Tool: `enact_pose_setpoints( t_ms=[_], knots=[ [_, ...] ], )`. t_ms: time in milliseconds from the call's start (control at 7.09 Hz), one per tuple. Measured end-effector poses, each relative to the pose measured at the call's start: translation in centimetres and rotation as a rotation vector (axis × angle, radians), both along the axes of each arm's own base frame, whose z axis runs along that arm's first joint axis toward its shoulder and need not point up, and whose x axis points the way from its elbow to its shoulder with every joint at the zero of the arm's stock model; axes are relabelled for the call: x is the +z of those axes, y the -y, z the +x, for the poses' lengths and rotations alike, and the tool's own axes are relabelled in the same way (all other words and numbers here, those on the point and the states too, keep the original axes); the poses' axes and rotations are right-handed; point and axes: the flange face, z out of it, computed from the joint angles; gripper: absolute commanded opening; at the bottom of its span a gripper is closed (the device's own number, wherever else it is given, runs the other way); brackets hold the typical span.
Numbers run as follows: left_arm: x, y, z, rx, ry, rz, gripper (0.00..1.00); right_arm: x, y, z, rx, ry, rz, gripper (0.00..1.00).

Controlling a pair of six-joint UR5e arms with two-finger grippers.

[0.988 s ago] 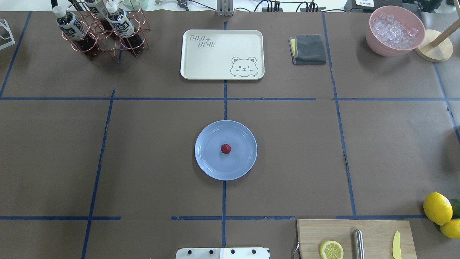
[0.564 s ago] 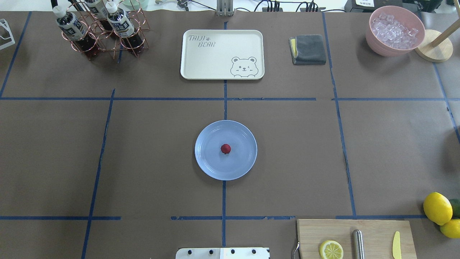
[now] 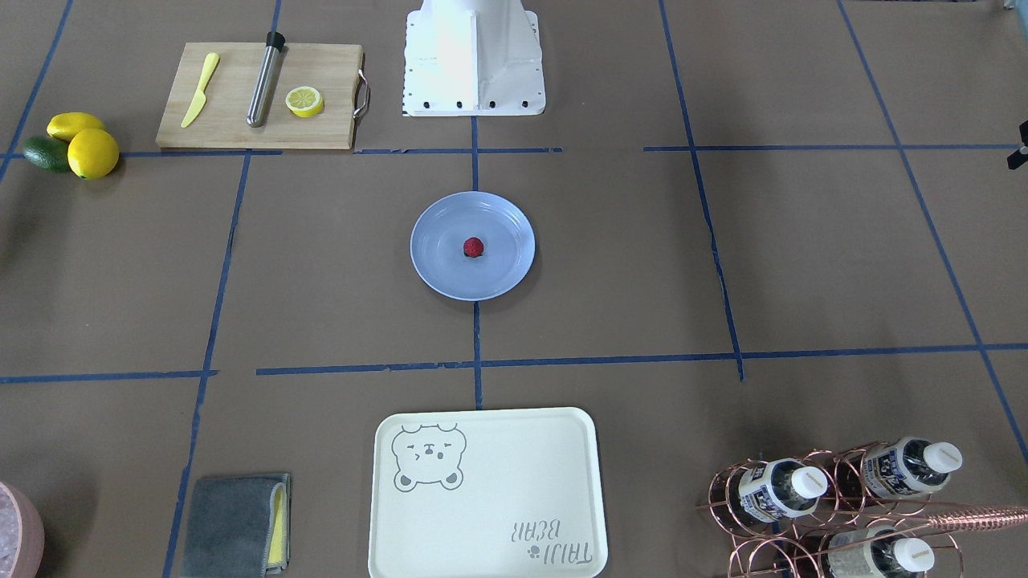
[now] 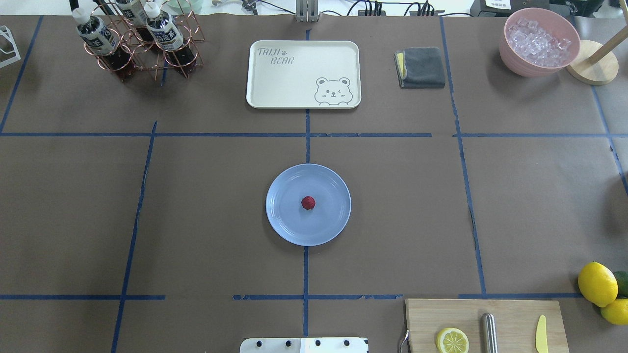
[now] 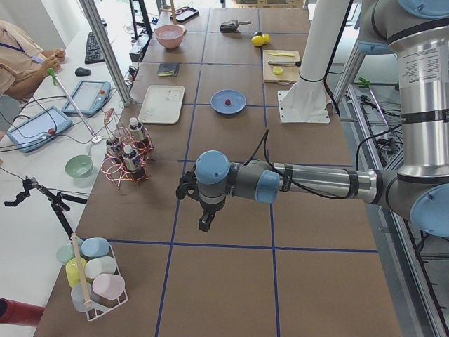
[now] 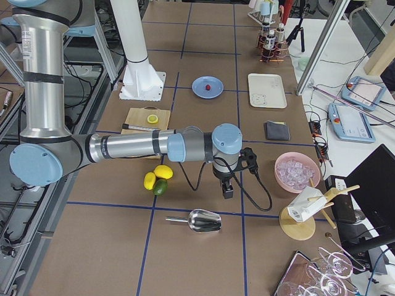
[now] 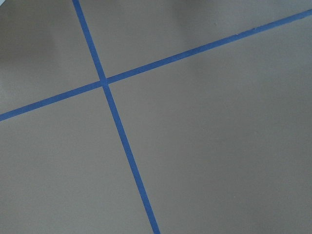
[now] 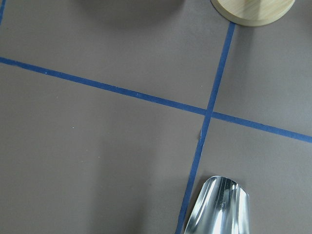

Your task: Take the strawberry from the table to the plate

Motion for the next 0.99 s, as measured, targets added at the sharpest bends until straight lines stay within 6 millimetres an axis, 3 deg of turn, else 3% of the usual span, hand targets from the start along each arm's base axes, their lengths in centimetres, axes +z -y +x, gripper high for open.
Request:
enact_pose_setpoints(
  t_ms=[988],
  knots=[
    [-1.5,0.9,-0.2,-0.009,0.0,0.034,1.0,0.9,-0.1,-0.1,0.001,-0.005,-0.02,1.0]
  ],
)
